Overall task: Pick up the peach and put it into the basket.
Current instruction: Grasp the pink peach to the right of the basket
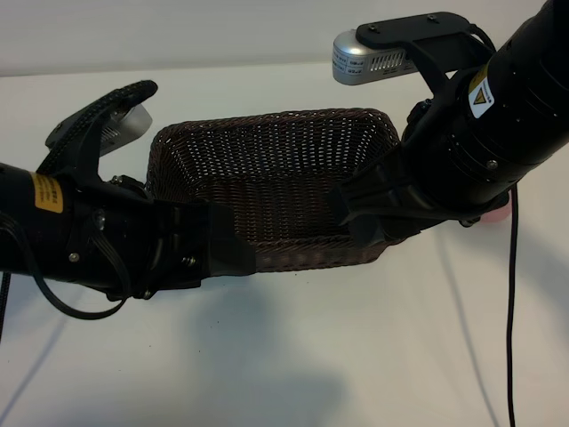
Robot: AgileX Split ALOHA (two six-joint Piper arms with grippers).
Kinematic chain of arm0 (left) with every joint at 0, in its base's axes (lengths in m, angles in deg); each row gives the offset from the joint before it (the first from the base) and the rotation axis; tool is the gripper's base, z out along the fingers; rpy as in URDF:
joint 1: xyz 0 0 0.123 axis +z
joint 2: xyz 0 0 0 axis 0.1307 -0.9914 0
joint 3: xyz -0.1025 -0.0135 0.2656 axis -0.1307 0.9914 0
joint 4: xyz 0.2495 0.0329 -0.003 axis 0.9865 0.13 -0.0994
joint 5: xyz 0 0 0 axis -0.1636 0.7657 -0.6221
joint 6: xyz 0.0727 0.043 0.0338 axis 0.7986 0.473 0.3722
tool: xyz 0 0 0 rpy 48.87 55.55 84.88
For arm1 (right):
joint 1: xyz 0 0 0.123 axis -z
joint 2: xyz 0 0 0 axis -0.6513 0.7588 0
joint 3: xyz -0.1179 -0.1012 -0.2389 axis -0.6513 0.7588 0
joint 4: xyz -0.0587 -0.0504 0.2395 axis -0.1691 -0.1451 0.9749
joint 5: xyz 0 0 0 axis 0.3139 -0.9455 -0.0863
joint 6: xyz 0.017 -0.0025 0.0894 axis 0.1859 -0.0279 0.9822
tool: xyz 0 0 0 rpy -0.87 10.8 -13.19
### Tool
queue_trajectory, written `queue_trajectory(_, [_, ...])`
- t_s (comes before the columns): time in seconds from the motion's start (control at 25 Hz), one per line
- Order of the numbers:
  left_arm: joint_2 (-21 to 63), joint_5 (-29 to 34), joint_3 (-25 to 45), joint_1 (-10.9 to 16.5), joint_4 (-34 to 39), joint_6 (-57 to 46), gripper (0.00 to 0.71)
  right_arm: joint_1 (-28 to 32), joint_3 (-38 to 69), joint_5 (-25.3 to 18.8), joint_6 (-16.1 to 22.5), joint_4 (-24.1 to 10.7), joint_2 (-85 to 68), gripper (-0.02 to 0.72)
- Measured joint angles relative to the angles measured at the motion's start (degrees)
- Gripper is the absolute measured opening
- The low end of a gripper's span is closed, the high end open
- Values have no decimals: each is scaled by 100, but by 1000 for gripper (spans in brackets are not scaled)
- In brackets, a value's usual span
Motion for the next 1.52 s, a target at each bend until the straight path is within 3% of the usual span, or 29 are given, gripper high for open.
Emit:
queue_trajectory(1.08, [220, -139, 2, 0, -380, 206, 546, 0, 0, 0, 29, -33, 0, 552])
queue_trajectory(1.32, [225, -129, 2, 0, -302, 206, 546, 0, 0, 0, 29, -184, 0, 552])
queue_trajectory(1.52, [225, -129, 2, 0, -196, 206, 546, 0, 0, 0, 29, -592, 0, 552])
